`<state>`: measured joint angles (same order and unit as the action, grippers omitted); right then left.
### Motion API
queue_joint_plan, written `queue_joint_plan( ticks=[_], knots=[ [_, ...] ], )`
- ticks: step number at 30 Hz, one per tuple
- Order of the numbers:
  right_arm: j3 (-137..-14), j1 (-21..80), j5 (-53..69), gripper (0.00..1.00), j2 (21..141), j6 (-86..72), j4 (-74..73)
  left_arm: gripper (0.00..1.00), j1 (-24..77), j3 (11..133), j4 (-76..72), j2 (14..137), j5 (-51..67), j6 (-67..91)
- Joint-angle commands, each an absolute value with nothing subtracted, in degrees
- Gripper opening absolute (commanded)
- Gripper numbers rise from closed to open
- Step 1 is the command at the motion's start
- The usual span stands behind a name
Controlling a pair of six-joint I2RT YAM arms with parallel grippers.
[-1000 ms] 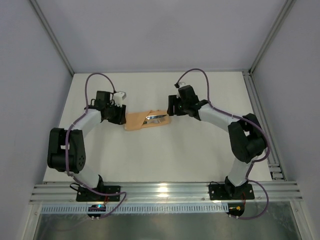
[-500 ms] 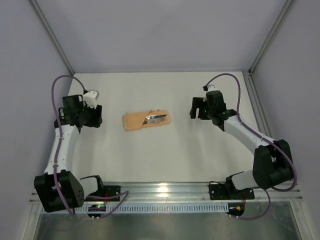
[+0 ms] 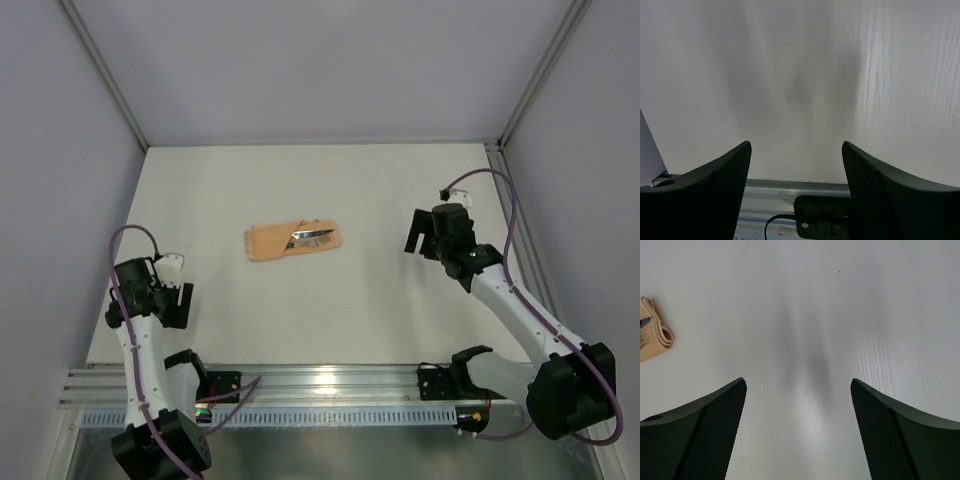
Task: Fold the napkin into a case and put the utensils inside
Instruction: Reset both arms
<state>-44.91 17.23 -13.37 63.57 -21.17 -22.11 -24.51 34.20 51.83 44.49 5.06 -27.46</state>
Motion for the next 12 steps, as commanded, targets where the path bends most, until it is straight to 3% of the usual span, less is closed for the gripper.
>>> queue_joint_plan(
  ticks=[1, 12],
  knots=[
    [-43.07, 17.14, -20.83, 0.89, 61.18, -25.49, -28.29, 0.76, -25.05, 34.1, 51.41, 41.57, 3.33, -27.95],
    [-37.89, 17.14, -21.0, 0.89, 52.13, -22.94, -29.8, 0.76, -25.31, 34.72, 52.38, 43.42, 4.92, -28.13]
  ],
)
